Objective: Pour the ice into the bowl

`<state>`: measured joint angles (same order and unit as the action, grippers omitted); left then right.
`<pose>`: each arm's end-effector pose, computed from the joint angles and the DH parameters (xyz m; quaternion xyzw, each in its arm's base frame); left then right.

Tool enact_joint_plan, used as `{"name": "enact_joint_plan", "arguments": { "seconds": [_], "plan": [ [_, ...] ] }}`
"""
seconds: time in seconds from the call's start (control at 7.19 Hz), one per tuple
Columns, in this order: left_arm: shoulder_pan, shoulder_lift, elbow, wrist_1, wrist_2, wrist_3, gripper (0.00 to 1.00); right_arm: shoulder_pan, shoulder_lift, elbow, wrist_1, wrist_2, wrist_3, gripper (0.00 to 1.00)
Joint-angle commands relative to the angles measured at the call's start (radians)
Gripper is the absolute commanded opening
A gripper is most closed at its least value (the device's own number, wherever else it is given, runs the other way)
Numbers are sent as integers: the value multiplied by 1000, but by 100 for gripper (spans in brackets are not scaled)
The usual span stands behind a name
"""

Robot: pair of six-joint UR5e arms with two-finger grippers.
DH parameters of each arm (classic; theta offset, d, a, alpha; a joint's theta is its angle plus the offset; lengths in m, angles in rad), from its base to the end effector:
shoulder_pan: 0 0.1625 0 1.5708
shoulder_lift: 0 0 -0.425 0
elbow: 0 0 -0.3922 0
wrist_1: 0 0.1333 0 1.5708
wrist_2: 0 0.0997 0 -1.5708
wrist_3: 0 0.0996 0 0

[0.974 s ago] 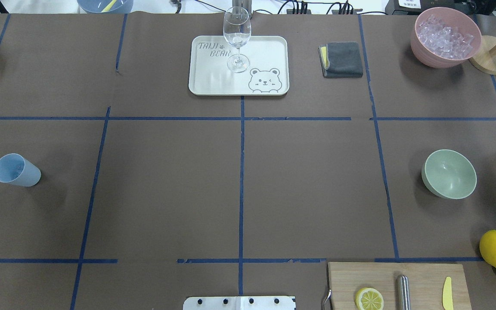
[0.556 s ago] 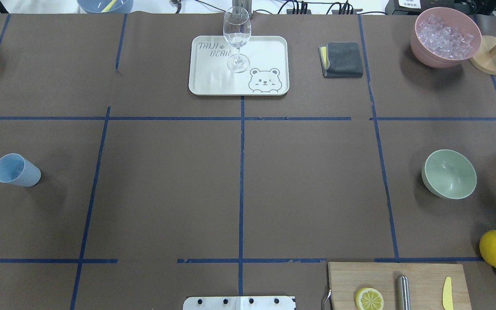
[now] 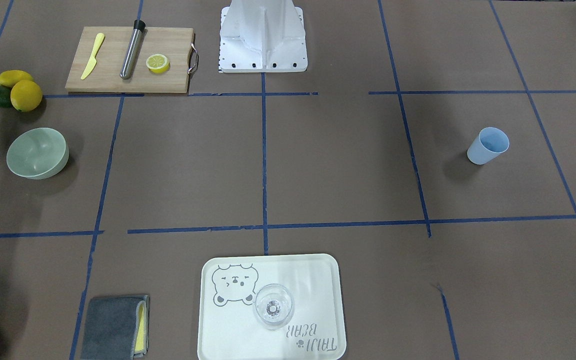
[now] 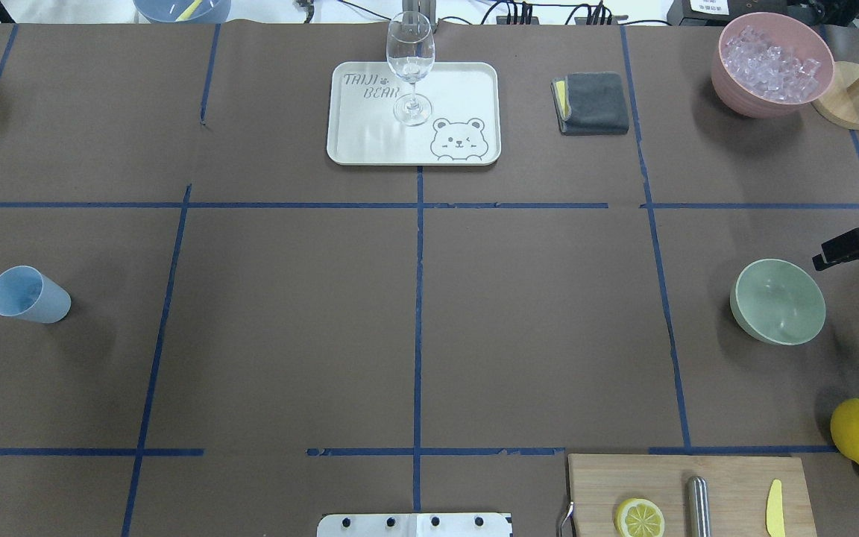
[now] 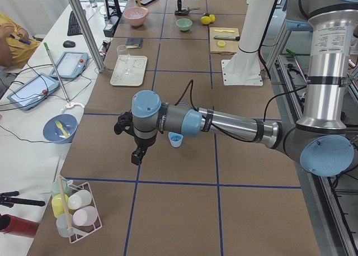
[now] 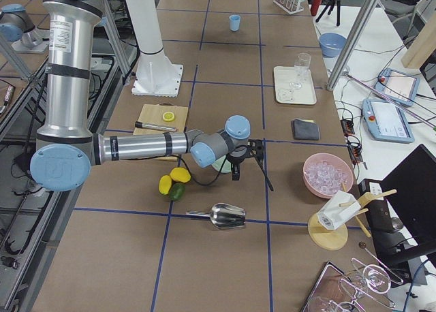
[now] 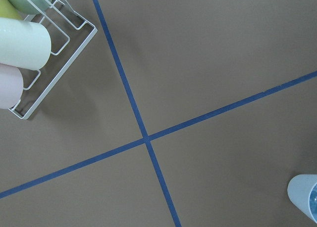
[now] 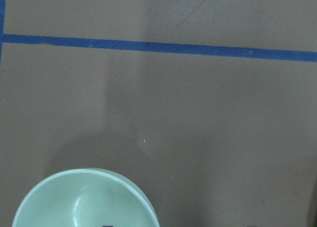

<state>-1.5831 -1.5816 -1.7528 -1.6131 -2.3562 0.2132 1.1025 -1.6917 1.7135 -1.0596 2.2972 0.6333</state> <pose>-0.0691 -0.5021 0.5576 0.1504 0.3654 0.1367 0.9084 -0.1498 -0.4448 0.5893 0.0304 -0.4209 -0.0189 0.9064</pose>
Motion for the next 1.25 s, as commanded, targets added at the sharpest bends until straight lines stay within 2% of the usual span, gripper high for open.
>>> {"name": "enact_joint_plan", "arguments": {
  "seconds": [0.0,0.28,0.42,0.56,0.7,0.97,1.11],
  "plan": [
    [2,0,1,-1,2,0,100,-58,-41,-17,119,-32,82,91],
    [0,0,-2,-1,2,0,100,-93,-43,-79,197,-39,86,88],
    [0,0,-4,-1,2,0,100,-107,-39,-130,260,-53,86,79],
    [0,0,-4,-1,2,0,100,-113,-28,-150,286,-51,136,27],
    [0,-1,-8,-1,2,0,100,-116,-13,-143,288,-47,152,0],
    [0,0,-8,-1,2,0,100,-116,-11,-138,288,-44,157,0],
    [0,0,-10,-1,0,0,100,-115,-14,-96,288,-29,210,0]
  ]
}}
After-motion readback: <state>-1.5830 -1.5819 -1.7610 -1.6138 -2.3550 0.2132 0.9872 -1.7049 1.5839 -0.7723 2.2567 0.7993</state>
